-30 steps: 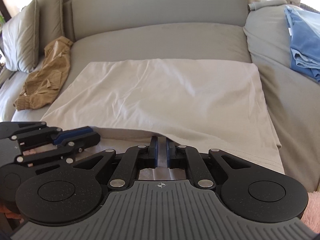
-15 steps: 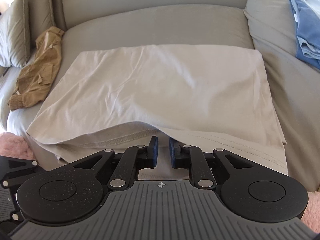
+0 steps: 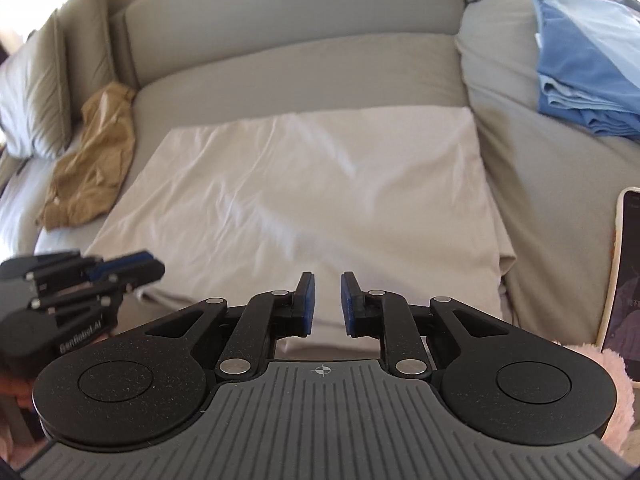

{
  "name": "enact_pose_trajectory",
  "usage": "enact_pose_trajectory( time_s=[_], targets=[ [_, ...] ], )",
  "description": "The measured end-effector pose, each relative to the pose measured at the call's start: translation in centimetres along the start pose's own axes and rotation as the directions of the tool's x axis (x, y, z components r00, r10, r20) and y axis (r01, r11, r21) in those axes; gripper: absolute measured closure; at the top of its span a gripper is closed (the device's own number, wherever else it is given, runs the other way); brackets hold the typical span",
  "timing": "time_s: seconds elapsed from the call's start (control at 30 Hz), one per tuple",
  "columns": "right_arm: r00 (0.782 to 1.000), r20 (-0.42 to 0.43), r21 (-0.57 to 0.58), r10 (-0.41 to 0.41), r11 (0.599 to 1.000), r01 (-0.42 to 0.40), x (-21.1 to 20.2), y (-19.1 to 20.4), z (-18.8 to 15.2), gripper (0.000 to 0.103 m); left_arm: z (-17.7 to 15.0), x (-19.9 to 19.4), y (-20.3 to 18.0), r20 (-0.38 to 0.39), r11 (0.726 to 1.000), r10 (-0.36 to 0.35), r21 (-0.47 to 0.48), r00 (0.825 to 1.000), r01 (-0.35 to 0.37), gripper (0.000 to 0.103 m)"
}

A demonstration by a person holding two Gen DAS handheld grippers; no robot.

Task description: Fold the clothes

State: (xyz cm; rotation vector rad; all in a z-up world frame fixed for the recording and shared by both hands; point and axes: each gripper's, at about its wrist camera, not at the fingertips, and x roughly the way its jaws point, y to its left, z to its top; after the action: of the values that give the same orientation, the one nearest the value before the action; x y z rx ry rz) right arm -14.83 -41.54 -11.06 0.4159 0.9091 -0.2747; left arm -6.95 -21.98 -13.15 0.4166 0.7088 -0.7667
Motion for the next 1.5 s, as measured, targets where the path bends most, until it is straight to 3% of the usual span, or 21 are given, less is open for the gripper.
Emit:
enact_pose_trajectory(
  time_s=[0.1,0.17,0.23,0.27,0.4,0.6,0.83,0.97,1.13,1.2,1.23,1.3,1.5],
  targets=[
    [0.999,-0.020,0.018,-0.045,0.999,0.045,2.7,0.3,-0.1,0.082,-0.8,1.8,-0.4,-0.132,0.994,0.055,0.102,0.990,-0.042,0.090],
    [0.992,-0.109,0.004,-0.056,0.998,0.057,4.0,0.8,-1.0,0.082,-1.5,1.4,0.0,-0.146,0.990,0.068,0.134,0.987,-0.048,0.090],
    [0.989,-0.118,-0.084,-0.090,0.993,0.080,3.1,1.8,-1.6,0.083,-1.7,0.6,0.4,-0.136,0.988,0.072,0.142,0.988,-0.053,0.090],
    [0.987,-0.119,-0.130,-0.107,0.987,0.091,2.7,2.3,-1.9,0.083,-1.7,0.2,0.9,-0.134,0.992,0.066,0.117,0.989,-0.050,0.090],
    [0.992,-0.104,-0.075,-0.073,0.995,0.065,1.0,1.4,-1.4,0.082,-1.5,-1.0,2.7,-0.072,1.000,0.025,-0.017,0.997,-0.026,0.087],
    [0.996,0.015,-0.067,-0.087,0.994,0.088,0.2,1.0,-0.1,0.082,-0.5,-0.7,3.9,-0.012,0.992,0.083,-0.099,0.996,-0.084,0.087],
    [0.988,0.084,-0.047,-0.127,0.990,0.131,0.6,-0.3,1.9,0.082,1.2,0.8,8.1,-0.016,0.969,0.131,-0.209,0.991,-0.132,0.083],
    [0.982,0.117,-0.020,-0.146,0.989,0.149,1.5,-2.6,4.0,0.082,2.9,3.2,10.0,-0.009,0.970,0.109,-0.218,0.994,-0.109,0.088],
    [0.986,0.057,-0.031,-0.155,0.987,0.157,5.2,-3.9,6.4,0.081,4.1,6.7,11.9,-0.021,0.974,0.059,-0.220,0.998,-0.062,0.088],
    [0.989,0.048,-0.035,-0.139,0.989,0.140,6.2,-4.6,7.2,0.080,4.4,7.6,13.5,-0.025,0.968,0.043,-0.248,0.999,-0.048,0.083],
    [0.991,0.046,-0.025,-0.125,0.992,0.127,6.5,-5.2,7.6,0.073,4.5,7.8,14.1,-0.027,0.964,0.037,-0.264,0.999,-0.043,0.074],
    [0.994,0.050,-0.006,-0.096,0.995,0.097,6.8,-6.4,8.4,0.064,4.9,8.3,15.8,-0.013,0.958,0.036,-0.283,0.999,-0.038,0.067],
    [0.992,0.091,0.035,-0.091,0.996,0.088,7.0,-10.0,10.2,0.062,6.0,10.1,19.3,-0.017,0.947,0.089,-0.309,0.996,-0.090,0.067]
  ],
)
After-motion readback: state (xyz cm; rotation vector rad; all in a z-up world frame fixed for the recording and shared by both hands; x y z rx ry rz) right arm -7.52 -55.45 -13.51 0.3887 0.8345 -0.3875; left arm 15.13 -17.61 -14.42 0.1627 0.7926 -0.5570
